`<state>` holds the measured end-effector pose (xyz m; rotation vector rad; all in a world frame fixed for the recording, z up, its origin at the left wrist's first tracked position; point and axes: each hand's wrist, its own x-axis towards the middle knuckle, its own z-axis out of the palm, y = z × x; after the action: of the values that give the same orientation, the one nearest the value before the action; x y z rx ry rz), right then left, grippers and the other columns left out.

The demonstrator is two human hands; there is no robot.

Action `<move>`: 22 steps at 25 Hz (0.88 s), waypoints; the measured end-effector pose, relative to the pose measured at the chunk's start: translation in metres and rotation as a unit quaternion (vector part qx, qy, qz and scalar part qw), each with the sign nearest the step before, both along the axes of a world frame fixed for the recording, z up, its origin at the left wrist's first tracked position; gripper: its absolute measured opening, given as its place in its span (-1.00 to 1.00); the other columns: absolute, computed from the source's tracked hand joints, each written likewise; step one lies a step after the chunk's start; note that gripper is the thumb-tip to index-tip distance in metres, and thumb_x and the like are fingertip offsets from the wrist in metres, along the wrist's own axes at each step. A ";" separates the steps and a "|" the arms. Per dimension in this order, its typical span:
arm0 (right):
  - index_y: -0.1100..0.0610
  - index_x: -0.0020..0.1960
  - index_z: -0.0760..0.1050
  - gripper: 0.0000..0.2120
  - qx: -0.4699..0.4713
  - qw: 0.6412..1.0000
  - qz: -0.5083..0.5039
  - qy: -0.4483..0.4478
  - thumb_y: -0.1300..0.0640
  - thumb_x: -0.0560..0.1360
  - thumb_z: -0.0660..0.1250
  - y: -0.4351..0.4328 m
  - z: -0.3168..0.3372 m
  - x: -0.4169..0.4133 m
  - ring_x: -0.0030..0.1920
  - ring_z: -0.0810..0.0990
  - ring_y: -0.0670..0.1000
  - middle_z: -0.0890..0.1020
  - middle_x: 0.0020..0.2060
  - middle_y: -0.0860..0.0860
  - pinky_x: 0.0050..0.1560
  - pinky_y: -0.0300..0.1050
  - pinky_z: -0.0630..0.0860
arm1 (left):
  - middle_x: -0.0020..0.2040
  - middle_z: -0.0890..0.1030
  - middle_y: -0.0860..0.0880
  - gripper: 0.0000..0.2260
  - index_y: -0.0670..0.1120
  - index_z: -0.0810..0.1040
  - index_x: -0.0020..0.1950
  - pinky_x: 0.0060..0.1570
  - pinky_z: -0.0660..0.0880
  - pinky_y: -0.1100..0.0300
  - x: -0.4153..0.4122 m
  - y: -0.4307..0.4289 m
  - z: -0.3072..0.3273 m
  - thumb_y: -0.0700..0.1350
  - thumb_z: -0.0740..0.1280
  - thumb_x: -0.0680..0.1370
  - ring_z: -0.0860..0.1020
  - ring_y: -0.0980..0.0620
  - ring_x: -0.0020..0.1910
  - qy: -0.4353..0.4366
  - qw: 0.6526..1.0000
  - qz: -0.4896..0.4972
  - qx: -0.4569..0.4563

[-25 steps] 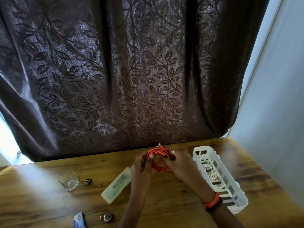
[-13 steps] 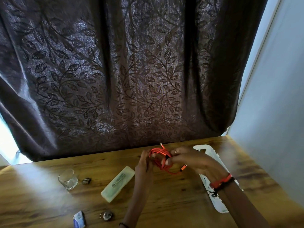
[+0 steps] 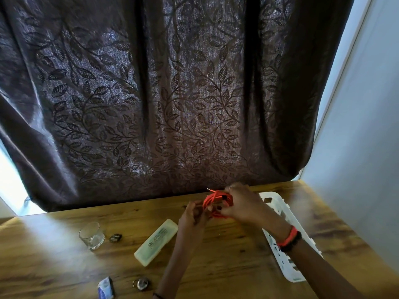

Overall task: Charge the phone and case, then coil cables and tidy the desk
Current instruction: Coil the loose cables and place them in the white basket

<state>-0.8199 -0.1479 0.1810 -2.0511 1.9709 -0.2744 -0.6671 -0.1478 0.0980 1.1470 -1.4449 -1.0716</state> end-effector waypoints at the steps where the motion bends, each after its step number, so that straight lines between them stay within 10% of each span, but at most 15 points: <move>1: 0.02 0.22 0.37 -0.50 -0.042 0.997 -0.024 0.054 -0.13 0.36 0.39 0.000 -0.003 0.002 0.23 0.38 0.06 0.41 0.15 0.01 0.23 0.03 0.35 | -0.10 0.66 -0.03 -0.89 -0.10 0.49 0.04 -0.25 0.54 0.31 -0.001 0.001 -0.003 -0.15 0.33 0.53 0.63 0.19 -0.19 -0.012 1.000 0.016 0.006; 7: 0.13 0.09 0.51 -0.84 -0.184 0.981 -0.060 -0.003 0.14 0.54 0.25 0.002 -0.024 0.018 0.00 0.58 0.04 0.59 0.00 0.08 -0.04 -0.11 0.55 | -0.01 0.60 -0.10 -0.88 -0.12 0.45 0.00 0.06 0.56 -0.07 -0.017 0.009 -0.016 -0.18 0.34 0.51 0.60 -0.09 0.03 0.119 0.989 0.044 0.076; 14: 0.03 -0.02 0.60 -0.90 -0.169 0.963 -0.016 -0.209 0.13 0.51 0.32 0.012 -0.021 0.010 -0.25 0.56 -0.20 0.62 -0.22 -0.13 -0.23 -0.48 0.43 | 0.05 0.56 -0.23 -0.89 -0.21 0.43 -0.02 -0.23 0.61 0.25 -0.011 0.009 -0.019 -0.36 0.28 0.50 0.56 -0.18 0.09 0.280 0.949 0.058 0.135; 22: 0.00 -0.11 0.54 -0.87 -0.145 0.956 -0.065 -0.246 0.01 0.40 0.44 0.004 -0.025 0.006 -0.30 0.55 -0.18 0.60 -0.30 -0.09 -0.30 -0.39 0.39 | -0.02 0.59 -0.23 -0.91 -0.22 0.39 -0.13 -0.17 0.61 0.27 -0.020 0.015 -0.016 -0.30 0.29 0.52 0.61 -0.10 -0.01 0.333 0.919 0.099 0.185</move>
<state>-0.8139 -0.1436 0.1560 -1.7735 1.8245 -1.0477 -0.6868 -0.1332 0.0818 1.0083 -0.5944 -1.4460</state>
